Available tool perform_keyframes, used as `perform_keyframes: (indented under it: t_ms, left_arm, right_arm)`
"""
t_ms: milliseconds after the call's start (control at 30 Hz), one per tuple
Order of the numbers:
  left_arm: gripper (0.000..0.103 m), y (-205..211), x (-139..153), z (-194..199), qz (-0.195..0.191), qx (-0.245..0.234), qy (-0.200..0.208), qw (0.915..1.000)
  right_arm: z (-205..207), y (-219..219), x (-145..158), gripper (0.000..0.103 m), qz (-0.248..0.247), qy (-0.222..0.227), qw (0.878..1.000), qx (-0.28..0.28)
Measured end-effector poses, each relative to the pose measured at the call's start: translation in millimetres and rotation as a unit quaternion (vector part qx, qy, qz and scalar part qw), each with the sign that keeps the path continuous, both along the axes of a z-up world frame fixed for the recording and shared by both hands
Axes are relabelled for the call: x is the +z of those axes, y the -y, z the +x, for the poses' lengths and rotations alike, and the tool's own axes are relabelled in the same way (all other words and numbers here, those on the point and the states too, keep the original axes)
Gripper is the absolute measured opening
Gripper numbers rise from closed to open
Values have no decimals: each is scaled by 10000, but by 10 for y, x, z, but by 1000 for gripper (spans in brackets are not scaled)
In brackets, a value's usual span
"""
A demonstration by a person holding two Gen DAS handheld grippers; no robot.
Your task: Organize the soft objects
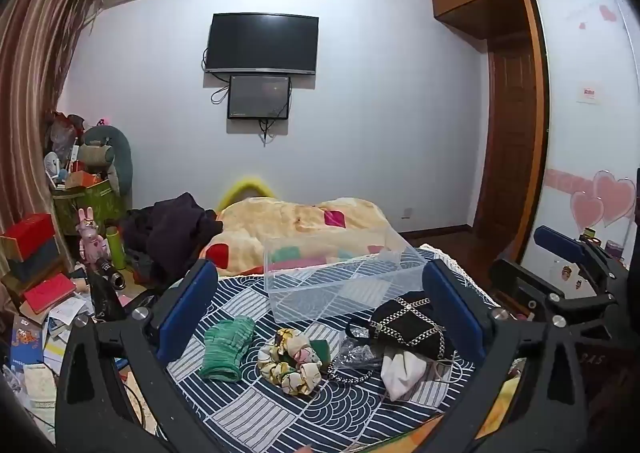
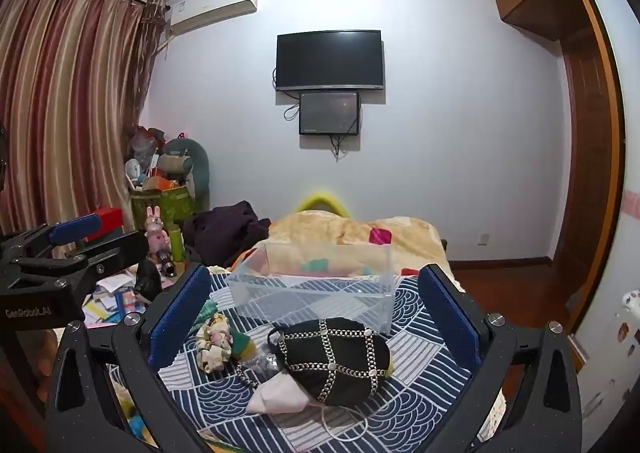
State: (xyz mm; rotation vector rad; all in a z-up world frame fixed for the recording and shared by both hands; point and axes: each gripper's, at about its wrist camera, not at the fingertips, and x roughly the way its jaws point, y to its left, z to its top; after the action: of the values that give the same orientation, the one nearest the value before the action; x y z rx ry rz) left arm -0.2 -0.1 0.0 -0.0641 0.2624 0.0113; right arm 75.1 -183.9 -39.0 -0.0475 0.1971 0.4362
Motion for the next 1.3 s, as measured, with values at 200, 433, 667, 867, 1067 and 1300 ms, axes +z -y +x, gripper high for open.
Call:
perform_keyframes:
  t_ms: [200,433,667,867,1067,1300]
  left_arm:
    - [103,118,-39,24,3,33,47,10000]
    - [103,61,-57,18,45,-89,98,9999]
    - [103,71,-47,7,69,-78,105,9999]
    - [103,71,-51,-4,73,-61,116,9999]
    - [103,55,-60,1,98,-39,94,9999]
    - [103,53,-56,3,102,-34,92,9999]
  right_arm:
    - [-5,4,9,103,17,16,10000,-21]
    - [43,54,33,103,40,1,10000,-14]
    - [-54,23,86,103,32,65,10000,-41]
    - [-52,22,82,103,38,67,10000,-43]
    - [-54,21,85,103,43,67,10000,-39]
    - [-88,2,114,103,37,87,9999,-34]
